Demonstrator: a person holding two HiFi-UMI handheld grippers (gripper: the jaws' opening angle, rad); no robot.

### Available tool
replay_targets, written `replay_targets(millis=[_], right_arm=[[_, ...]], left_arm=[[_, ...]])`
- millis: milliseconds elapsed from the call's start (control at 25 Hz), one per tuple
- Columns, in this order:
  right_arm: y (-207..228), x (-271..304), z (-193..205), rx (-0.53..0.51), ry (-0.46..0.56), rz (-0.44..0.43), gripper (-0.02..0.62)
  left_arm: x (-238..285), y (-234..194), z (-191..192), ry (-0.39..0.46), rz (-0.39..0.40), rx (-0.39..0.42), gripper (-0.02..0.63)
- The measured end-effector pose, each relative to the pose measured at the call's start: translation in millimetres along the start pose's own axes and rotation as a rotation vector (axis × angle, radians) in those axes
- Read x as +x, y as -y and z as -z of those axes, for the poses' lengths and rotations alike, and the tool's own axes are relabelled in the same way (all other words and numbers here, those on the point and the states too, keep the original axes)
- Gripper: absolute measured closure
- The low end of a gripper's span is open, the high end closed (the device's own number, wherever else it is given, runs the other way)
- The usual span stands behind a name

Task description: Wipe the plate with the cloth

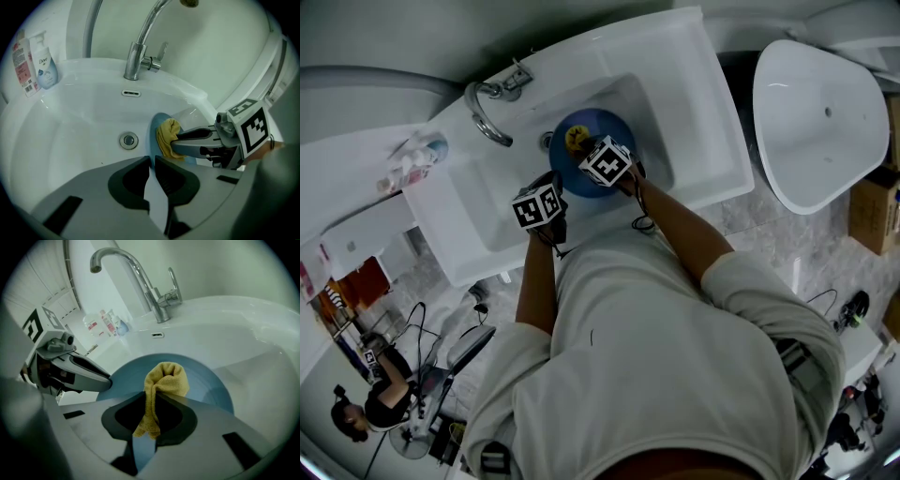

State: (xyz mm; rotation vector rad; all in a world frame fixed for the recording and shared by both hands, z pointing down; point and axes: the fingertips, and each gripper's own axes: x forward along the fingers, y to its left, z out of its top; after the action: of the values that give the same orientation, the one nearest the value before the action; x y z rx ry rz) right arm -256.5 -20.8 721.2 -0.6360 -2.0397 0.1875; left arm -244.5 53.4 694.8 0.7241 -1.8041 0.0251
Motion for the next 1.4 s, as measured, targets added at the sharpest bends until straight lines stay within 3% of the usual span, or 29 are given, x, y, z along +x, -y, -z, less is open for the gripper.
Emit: replay_targets(millis=[200,440,720,1040,1400], right_arm=[[-35.2,2.8,0.7,-0.103,0.001,-0.102,0.537],[-69.2,-0.6,26.8,-0.225,-0.094,-0.216,0.537],[-73.2,-4.9,62.9,-0.267,-0.167,-0.284,0.537],[-35.4,-25.0,102.1,-0.286,-0.374,-0.176,0.537],[24.9,-26.1,99.6,0.005,-0.346,0.018,0.537]], left_arm=[[0.9,0.6,0.0,0.003,0.007,-0.008,0.555],[1.5,-3.4,1.9,0.0,0.008,-0.017,0.555],[1.4,-3.1,2.7,-0.001,0.013,-0.019,0.555],[0.1,-5.9,0.9,-0.001,0.011,-0.01,0.557],[-0.5,-5.4,0.2,-0.002,0.015,-0.008,0.56]])
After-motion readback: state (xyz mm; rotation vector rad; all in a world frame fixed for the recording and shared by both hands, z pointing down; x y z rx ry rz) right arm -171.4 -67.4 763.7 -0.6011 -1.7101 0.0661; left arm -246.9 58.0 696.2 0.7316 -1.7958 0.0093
